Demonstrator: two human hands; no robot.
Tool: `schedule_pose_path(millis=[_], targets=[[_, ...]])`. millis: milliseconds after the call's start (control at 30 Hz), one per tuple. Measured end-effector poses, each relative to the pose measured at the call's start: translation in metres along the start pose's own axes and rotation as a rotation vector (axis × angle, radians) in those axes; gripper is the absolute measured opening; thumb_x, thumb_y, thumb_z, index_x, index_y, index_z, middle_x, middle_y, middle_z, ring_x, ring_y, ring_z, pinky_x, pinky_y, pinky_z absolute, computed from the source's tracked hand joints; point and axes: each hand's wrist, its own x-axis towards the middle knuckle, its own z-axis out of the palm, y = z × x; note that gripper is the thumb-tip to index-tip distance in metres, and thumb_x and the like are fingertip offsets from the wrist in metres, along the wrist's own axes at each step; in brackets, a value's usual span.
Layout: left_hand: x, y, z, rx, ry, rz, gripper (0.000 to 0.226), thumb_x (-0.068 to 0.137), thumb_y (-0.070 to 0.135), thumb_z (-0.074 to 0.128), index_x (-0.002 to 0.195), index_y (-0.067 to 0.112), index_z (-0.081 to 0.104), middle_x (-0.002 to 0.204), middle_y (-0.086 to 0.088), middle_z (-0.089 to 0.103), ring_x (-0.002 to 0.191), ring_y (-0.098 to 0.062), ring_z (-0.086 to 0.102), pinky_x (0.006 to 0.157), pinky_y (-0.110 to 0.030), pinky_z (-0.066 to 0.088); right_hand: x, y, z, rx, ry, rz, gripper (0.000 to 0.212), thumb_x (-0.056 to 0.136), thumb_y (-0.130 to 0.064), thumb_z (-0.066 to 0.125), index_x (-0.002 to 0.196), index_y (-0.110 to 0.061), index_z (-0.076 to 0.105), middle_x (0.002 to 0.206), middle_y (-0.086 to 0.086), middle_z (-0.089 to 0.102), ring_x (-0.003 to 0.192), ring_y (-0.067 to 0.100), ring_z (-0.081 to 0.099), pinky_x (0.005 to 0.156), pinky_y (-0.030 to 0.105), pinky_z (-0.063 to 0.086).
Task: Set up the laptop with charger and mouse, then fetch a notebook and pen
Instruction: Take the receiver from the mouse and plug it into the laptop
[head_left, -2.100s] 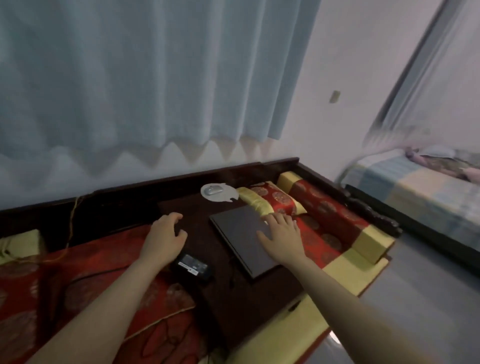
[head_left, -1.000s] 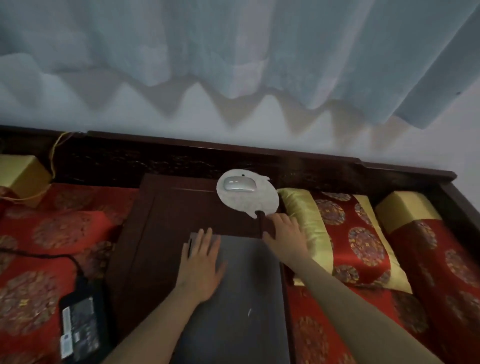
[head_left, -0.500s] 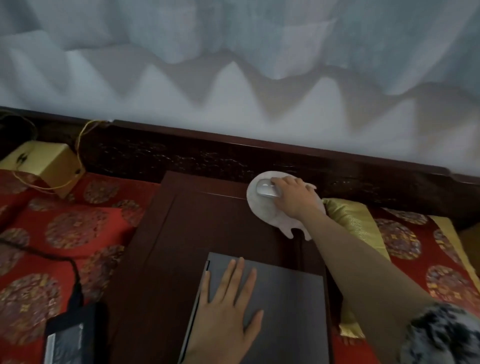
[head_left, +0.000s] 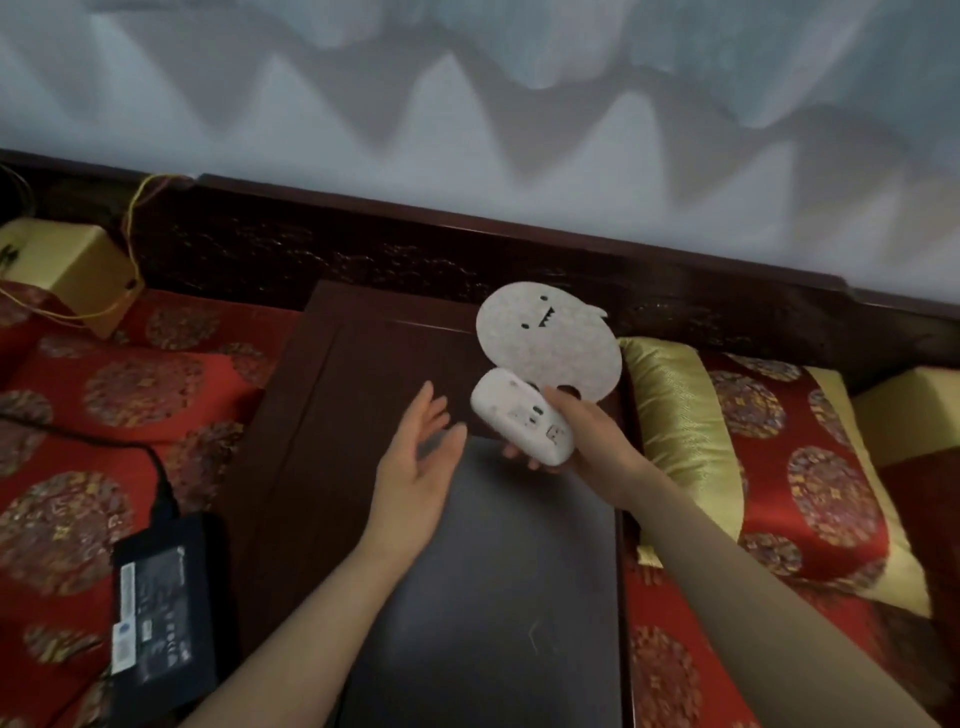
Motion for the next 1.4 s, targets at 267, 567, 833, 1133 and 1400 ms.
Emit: schedule_pose_path(millis=[267,567,833,1133,1400], targets=[[0.008,0.026,-0.02,0.346,-0.138,-0.056,0.028,0.072,0.027,0.078,0.098,0.023,0.069,0.096,0.003,0.07,0.092,-0.011,0.065,0.083,-0.033,0.055,-0.024,0.009,0.027,-0.27,0.175,-0.156,0.024,0.088,-0.038,0.065,0.075,-0.02,0.071,0.059,-0.005,0.066,0.051,0.02,0.063,0.047,0.033,0.048],[-0.007,0.018,-0.036,0.22,-0.032,-0.071,0.021,0.072,0.019,0.078,0.089,0.024,0.066,0.092,0.0,0.07,0.09,-0.02,0.066,0.077,-0.039,0.057,-0.031,0.015,0.031,-0.313,0.168,-0.149,0.02,0.08,-0.007,0.073,0.098,-0.012,0.07,0.079,0.009,0.071,0.051,0.019,0.065,0.045,0.023,0.047],[-0.013,0.023,-0.029,0.306,-0.036,0.011,0.022,0.073,0.019,0.077,0.09,0.02,0.064,0.086,0.007,0.067,0.079,-0.008,0.062,0.063,-0.016,0.05,-0.037,0.016,0.047,-0.506,0.317,-0.134,0.017,0.077,-0.014,0.068,0.093,-0.012,0.069,0.071,0.008,0.074,0.053,0.013,0.067,0.053,0.025,0.057],[-0.015,0.027,-0.02,0.441,-0.051,0.117,0.021,0.072,0.019,0.077,0.088,0.02,0.063,0.084,0.01,0.066,0.078,-0.005,0.062,0.065,-0.017,0.05,-0.033,0.022,0.052,-0.475,0.366,-0.047,0.005,0.074,-0.013,0.066,0.077,-0.013,0.07,0.07,0.016,0.074,0.063,0.028,0.072,0.065,0.038,0.062],[-0.01,0.027,-0.028,0.47,-0.05,0.135,0.021,0.073,0.018,0.076,0.09,0.019,0.064,0.088,0.006,0.068,0.082,-0.008,0.063,0.071,-0.023,0.053,-0.031,0.021,0.046,0.243,0.285,0.181,0.025,0.076,0.008,0.04,0.086,0.016,0.062,0.081,0.023,0.064,0.068,0.03,0.063,0.056,0.03,0.058]])
